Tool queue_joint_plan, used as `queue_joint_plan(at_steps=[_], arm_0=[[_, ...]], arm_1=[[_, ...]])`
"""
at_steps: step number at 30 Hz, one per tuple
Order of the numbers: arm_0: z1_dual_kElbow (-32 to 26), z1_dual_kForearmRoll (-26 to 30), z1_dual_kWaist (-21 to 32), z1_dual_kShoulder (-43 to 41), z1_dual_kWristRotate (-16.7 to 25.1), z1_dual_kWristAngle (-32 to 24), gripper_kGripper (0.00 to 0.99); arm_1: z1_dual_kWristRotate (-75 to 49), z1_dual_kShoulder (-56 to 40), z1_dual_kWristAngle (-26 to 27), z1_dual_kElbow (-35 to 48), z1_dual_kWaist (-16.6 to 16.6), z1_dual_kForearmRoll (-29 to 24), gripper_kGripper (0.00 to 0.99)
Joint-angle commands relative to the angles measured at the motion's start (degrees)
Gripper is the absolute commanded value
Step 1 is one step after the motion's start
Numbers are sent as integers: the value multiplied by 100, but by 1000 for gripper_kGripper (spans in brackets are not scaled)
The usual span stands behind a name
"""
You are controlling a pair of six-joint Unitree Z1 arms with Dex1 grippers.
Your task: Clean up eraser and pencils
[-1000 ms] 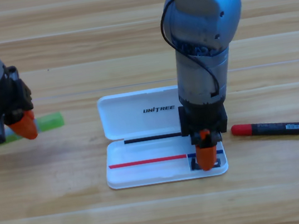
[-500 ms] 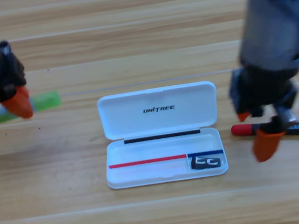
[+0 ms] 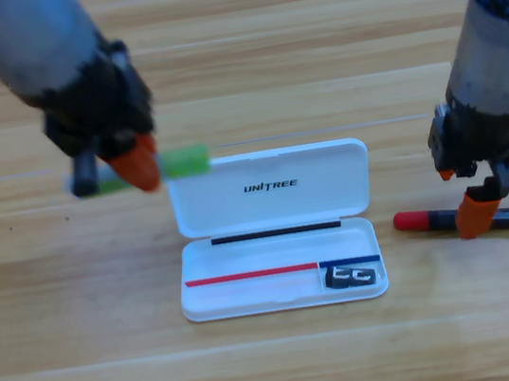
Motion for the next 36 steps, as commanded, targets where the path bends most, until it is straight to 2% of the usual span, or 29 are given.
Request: queue_joint_plan(at_steps=[1, 9, 14, 16, 18, 36], arm_0=[[18, -123, -634, 867, -121, 141, 0], [36, -545, -774, 1455, -165, 185, 0], [88, -747, -792, 1675, -192, 176, 0], [115, -826, -801, 1763, -201, 176, 0], [150, -897, -801, 1833, -201, 167, 0], [308, -1160, -809, 2079, -245, 62, 0]], arm_1=[[-145, 756, -90, 139, -320, -254, 779], [-189, 1240, -240, 51, -356, -386, 764], [-224, 1372, -266, -28, -382, -386, 483], [-251, 1380, -266, -28, -391, -386, 276], [-260, 1380, -275, -19, -417, -386, 0], [-268, 1126, -283, 95, -461, -386, 0]])
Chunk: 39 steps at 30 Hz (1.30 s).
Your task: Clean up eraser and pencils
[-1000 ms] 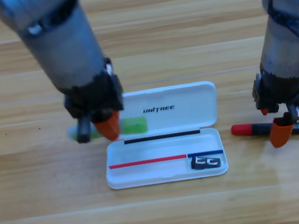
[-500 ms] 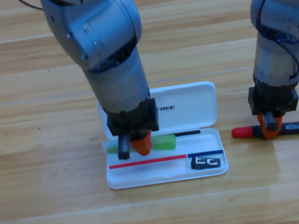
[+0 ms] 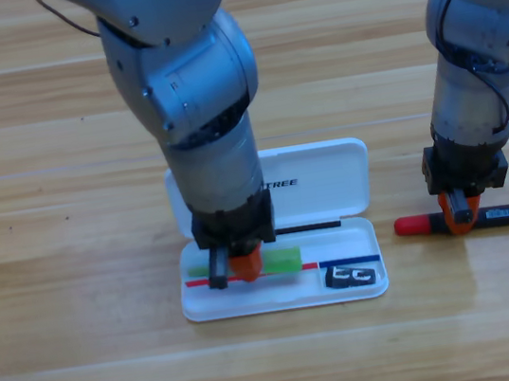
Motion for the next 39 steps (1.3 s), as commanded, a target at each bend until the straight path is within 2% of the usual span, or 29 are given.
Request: queue_joint_plan(at_steps=[1, 21, 31, 39], arm_0=[[153, -82, -133, 286, -79, -65, 0], [162, -82, -177, 190, -114, -258, 0], [144, -108, -177, 190, -149, -267, 0], [144, -99, -177, 172, -175, -284, 0]], arm_1=[[-41, 227, -71, 193, -243, -80, 0], [-32, -178, -141, 290, -243, 8, 0], [-23, -1100, 61, 255, -190, 746, 0], [12, -1223, 237, 211, -14, 957, 0]])
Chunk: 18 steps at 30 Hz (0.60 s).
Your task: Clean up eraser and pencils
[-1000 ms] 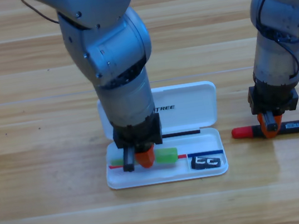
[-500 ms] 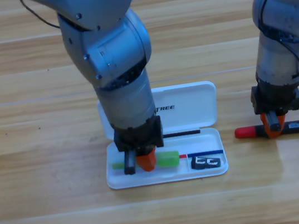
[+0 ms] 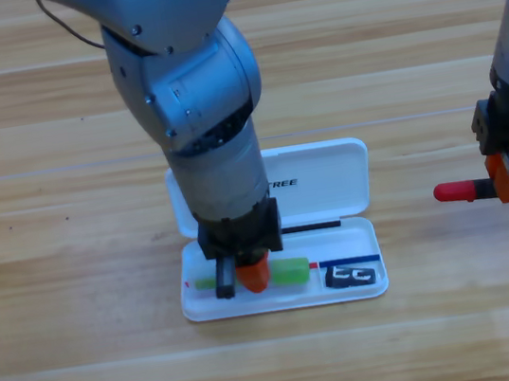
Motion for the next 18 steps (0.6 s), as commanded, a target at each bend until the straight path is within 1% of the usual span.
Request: queue_joint_plan(at_steps=[1, 6, 7, 8, 9, 10, 11, 12, 13, 14, 15, 16, 17, 18], arm_0=[[82, -48, -126, 162, -76, -86, 0], [82, -31, -126, 144, -76, -86, 0], [82, -31, -126, 144, -76, -95, 17], [82, -22, -126, 153, -76, -112, 100], [82, -13, -126, 153, -76, -112, 149], [73, -4, -126, 153, -76, -112, 225], [82, -4, -126, 153, -85, -112, 382], [82, 4, -126, 153, -94, -121, 476], [82, 13, -126, 153, -112, -121, 522], [82, 13, -126, 153, -138, -112, 609], [91, 13, -126, 144, -164, -112, 736], [91, 13, -126, 144, -191, -112, 773], [91, 13, -126, 135, -199, -112, 775], [91, 22, -126, 135, -199, -104, 819]], arm_1=[[30, -60, 236, 53, 87, 178, 0], [82, 72, 262, -61, 183, 186, 0], [100, 90, 262, -78, 210, 186, 0], [109, 107, 253, -96, 236, 186, 0], [126, 134, 262, -114, 245, 195, 0], [135, 142, 262, -131, 262, 204, 0], [135, 169, 262, -149, 271, 213, 0], [144, 186, 262, -166, 280, 213, 0], [144, 204, 262, -175, 280, 213, 0], [153, 213, 262, -193, 289, 213, 0], [153, 230, 262, -201, 289, 213, 0], [161, 239, 262, -219, 298, 213, 0], [170, 257, 279, -228, 306, 213, 0], [188, 257, 288, -254, 333, 213, 0]])
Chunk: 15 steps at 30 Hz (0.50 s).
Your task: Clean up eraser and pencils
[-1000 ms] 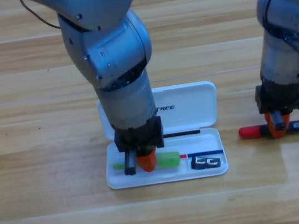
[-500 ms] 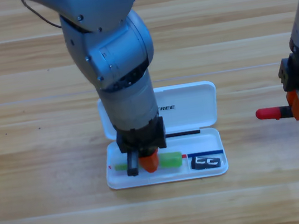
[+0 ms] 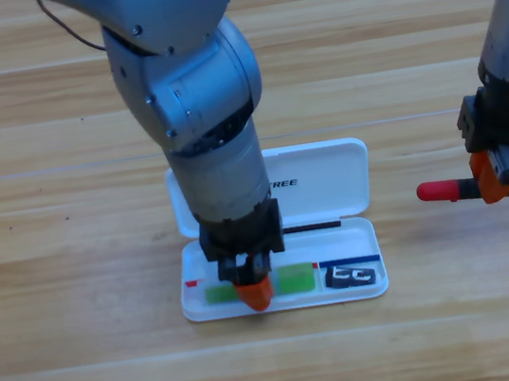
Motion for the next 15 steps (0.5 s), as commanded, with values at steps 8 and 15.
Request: queue_joint_plan(at_steps=[8, 15], arm_0=[[117, 171, -120, -163, -122, -41, 990], [407, 566, 117, -1561, -122, 82, 990]], arm_1=[[323, 541, 116, -485, 600, 247, 0], [543, 919, 107, -1030, 970, 466, 0]])
